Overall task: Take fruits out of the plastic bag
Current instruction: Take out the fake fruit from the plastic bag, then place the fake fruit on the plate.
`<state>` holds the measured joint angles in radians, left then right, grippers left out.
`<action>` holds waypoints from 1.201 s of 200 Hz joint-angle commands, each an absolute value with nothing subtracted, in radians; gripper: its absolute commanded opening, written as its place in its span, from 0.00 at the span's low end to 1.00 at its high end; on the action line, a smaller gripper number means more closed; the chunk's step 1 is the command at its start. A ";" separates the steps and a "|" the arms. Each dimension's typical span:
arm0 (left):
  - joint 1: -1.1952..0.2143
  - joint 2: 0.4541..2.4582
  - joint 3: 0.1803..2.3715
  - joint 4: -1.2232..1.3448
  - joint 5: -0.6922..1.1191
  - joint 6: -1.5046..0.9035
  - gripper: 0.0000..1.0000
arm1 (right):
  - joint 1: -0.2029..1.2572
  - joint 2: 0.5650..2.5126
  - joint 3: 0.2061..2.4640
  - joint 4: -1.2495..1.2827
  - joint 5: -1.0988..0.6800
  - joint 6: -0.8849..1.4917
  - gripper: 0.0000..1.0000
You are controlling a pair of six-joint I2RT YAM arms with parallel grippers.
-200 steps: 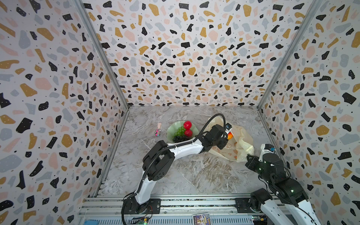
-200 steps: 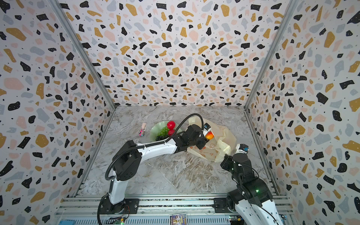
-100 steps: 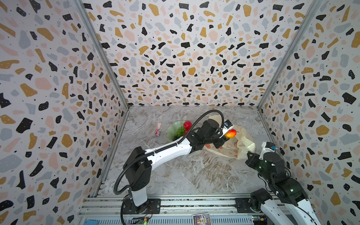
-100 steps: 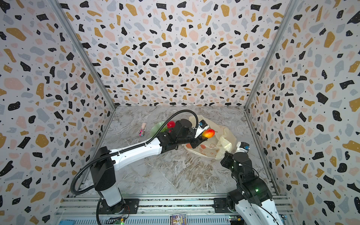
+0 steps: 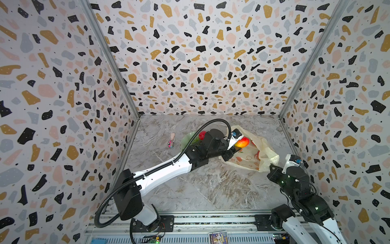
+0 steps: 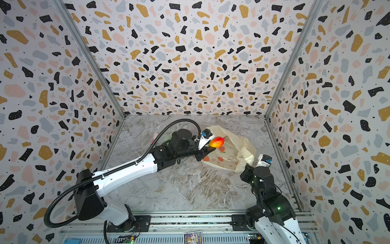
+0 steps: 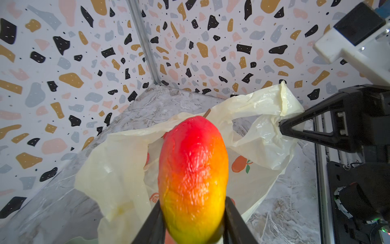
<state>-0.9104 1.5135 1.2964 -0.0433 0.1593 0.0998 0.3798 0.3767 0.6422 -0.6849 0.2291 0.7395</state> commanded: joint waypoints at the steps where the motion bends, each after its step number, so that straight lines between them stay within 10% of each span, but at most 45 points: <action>1: -0.849 1.450 1.247 0.039 0.166 0.012 0.08 | 0.383 0.379 0.641 -0.672 0.241 0.727 0.00; 76: -0.677 1.329 1.047 0.096 0.048 -0.178 0.00 | 0.383 0.391 0.641 -0.671 0.223 0.721 0.00; 240: -0.621 1.780 1.121 -0.009 -0.019 -0.366 0.00 | 0.383 0.388 0.638 -0.664 0.187 0.706 0.00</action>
